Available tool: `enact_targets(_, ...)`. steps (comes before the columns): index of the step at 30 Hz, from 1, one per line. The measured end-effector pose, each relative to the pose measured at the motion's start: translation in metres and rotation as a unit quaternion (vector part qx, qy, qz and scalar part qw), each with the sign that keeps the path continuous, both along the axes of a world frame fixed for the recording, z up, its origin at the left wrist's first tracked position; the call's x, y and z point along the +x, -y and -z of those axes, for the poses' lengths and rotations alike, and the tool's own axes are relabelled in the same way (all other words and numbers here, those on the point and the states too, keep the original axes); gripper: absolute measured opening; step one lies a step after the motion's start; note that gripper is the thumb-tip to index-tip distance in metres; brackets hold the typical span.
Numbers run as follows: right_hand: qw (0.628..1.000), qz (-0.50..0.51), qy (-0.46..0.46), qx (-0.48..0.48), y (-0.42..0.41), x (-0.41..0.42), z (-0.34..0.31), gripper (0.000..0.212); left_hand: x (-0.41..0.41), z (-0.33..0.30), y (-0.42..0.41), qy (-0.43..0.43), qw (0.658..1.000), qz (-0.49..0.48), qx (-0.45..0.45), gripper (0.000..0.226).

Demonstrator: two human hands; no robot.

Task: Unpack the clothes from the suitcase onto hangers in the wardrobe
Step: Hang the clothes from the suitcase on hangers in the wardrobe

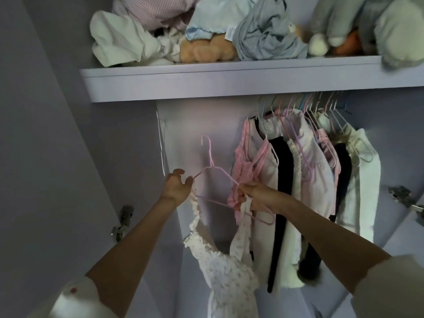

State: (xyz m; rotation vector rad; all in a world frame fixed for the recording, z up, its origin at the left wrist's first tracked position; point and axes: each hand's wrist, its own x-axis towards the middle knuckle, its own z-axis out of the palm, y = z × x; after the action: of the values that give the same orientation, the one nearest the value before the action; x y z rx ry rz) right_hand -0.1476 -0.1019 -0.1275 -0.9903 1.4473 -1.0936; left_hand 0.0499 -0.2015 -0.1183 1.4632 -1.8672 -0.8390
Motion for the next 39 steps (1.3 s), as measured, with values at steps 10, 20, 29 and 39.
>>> enact_targets(10, 0.98, 0.131, -0.069, -0.132, 0.009, 0.027, -0.008, 0.044, 0.012, -0.035, -0.008, 0.037, 0.993, 0.02, -0.114, 0.04)
enact_targets(20, 0.96, 0.192, -0.031, -0.203, 0.03, 0.026, -0.049, 0.046, 0.005, -0.092, -0.013, 0.122, 0.926, -0.018, -0.358, 0.052)
enact_targets(29, 0.937, 0.232, -0.097, -0.242, 0.054, -0.012, -0.077, 0.046, -0.02, -0.111, 0.001, 0.14, 0.793, -0.082, -0.587, 0.058)
enact_targets(39, 0.947, 0.23, -0.09, -0.203, 0.083, -0.05, -0.045, 0.044, -0.064, -0.106, 0.033, 0.205, 0.745, -0.123, -0.623, 0.073)
